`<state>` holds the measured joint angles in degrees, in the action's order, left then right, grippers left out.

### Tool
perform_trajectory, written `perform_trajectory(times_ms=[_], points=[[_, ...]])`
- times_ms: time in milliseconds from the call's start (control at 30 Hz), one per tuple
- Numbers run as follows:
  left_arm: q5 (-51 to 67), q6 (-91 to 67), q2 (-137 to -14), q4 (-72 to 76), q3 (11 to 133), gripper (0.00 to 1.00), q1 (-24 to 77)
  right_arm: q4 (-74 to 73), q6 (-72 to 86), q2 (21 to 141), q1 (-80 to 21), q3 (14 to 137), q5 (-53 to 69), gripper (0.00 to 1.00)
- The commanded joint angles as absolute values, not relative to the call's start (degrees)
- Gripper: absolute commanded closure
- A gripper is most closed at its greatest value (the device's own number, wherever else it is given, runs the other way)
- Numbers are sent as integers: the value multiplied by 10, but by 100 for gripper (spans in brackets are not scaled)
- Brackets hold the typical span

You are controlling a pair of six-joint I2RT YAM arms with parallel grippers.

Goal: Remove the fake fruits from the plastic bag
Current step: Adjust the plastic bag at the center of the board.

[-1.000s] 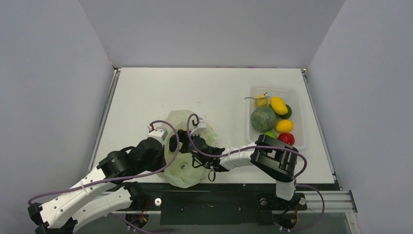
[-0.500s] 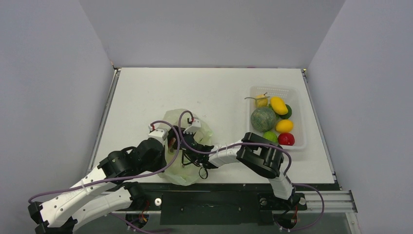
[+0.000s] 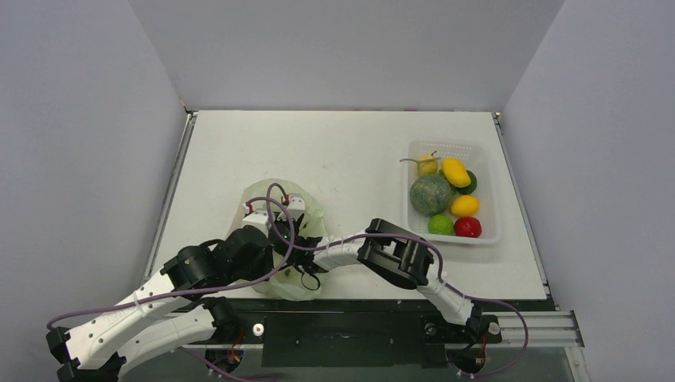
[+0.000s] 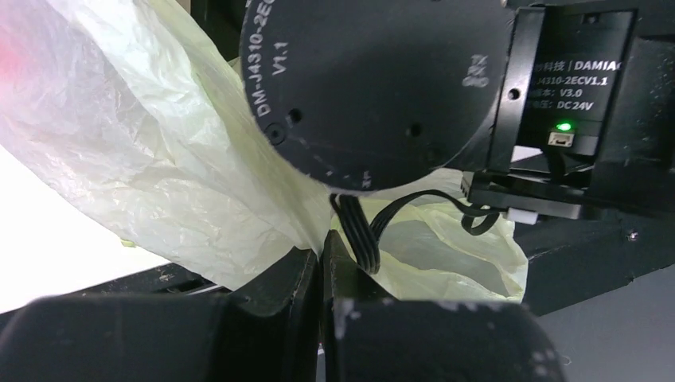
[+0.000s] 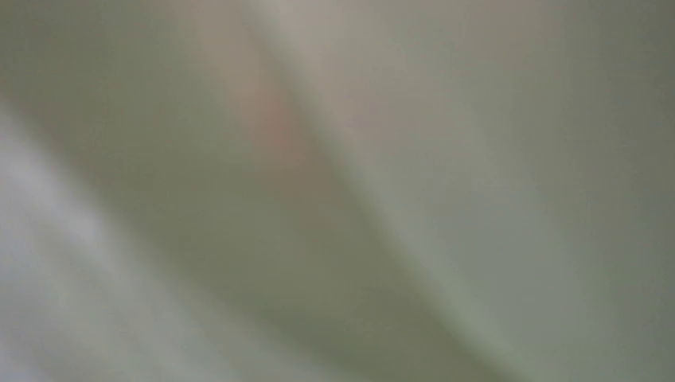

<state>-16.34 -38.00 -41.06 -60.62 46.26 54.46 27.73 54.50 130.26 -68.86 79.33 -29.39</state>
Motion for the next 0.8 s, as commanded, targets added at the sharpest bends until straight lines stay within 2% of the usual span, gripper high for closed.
perform_trajectory(times_ms=[0, 100, 167, 233, 533, 767], points=[[-170, -385, -410, -589, 469, 100, 551, 197, 521, 1324, -691, 818, -336, 21], [-174, -388, -410, -590, 469, 100, 552, 200, 529, 1306, -682, 782, -362, 26], [-177, -391, -410, -592, 468, 100, 553, 214, 531, 1284, -672, 746, -371, 35], [-178, -391, -411, -592, 468, 100, 555, 218, 532, 1255, -659, 707, -388, 38], [-179, -391, -454, -595, 471, 100, 564, 297, 467, 1096, -613, 533, -425, 40], [-187, -395, -470, -602, 474, 100, 578, 376, 391, 1040, -632, 470, -333, 37]])
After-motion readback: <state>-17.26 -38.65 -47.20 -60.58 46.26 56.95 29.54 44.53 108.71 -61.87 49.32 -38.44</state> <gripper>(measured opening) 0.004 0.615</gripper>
